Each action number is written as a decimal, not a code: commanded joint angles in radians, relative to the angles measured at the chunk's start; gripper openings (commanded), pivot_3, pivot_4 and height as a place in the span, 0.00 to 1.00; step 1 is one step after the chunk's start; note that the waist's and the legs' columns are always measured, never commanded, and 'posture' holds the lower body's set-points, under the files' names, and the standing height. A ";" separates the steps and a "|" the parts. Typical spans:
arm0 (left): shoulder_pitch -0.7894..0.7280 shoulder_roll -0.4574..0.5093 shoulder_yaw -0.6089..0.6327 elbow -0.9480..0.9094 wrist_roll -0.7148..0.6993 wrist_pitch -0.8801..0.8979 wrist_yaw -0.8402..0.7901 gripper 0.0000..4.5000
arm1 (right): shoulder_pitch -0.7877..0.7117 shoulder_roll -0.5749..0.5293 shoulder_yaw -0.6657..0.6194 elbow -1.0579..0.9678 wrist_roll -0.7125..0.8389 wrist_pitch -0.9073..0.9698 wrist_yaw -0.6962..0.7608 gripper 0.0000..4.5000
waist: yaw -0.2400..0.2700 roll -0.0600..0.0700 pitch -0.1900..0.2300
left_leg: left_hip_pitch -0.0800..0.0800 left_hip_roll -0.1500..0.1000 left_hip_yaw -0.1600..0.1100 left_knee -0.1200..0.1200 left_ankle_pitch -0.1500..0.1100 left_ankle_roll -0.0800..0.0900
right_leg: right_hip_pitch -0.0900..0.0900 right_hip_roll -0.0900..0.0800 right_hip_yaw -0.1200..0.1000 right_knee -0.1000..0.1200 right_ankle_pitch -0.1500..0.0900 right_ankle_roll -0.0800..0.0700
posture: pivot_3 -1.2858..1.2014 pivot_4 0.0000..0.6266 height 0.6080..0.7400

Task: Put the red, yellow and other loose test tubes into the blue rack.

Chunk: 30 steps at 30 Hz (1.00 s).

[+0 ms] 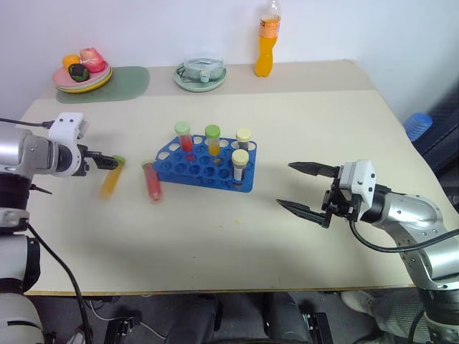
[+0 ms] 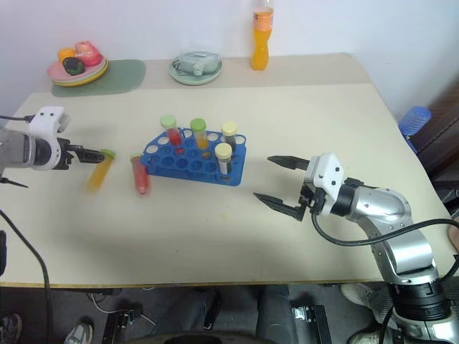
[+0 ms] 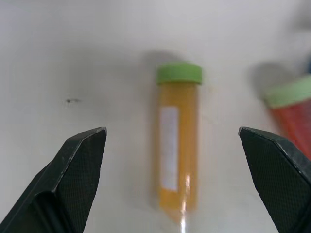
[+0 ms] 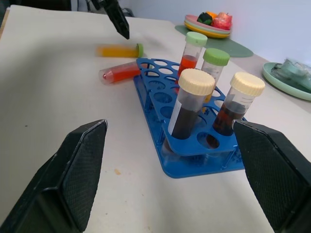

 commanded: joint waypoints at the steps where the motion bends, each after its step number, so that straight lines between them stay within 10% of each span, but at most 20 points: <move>1: -0.091 -0.037 -0.042 0.125 0.109 -0.059 -0.023 0.99 | 0.020 0.005 -0.029 -0.046 0.009 -0.012 -0.014 0.94 | 0.000 0.000 0.000 | 0.000 0.000 0.000 0.000 0.000 0.000 | 0.000 0.000 0.000 0.000 0.000 0.000 | 0.52 0.24 1.00; 30: -0.180 -0.174 -0.041 0.397 0.355 -0.081 -0.161 0.94 | -0.074 0.047 0.028 -0.126 0.161 0.060 0.022 0.94 | -0.027 -0.001 0.000 | -0.001 0.000 0.000 0.001 0.000 0.000 | -0.001 0.000 0.000 0.001 0.000 0.000 | 0.52 0.24 1.00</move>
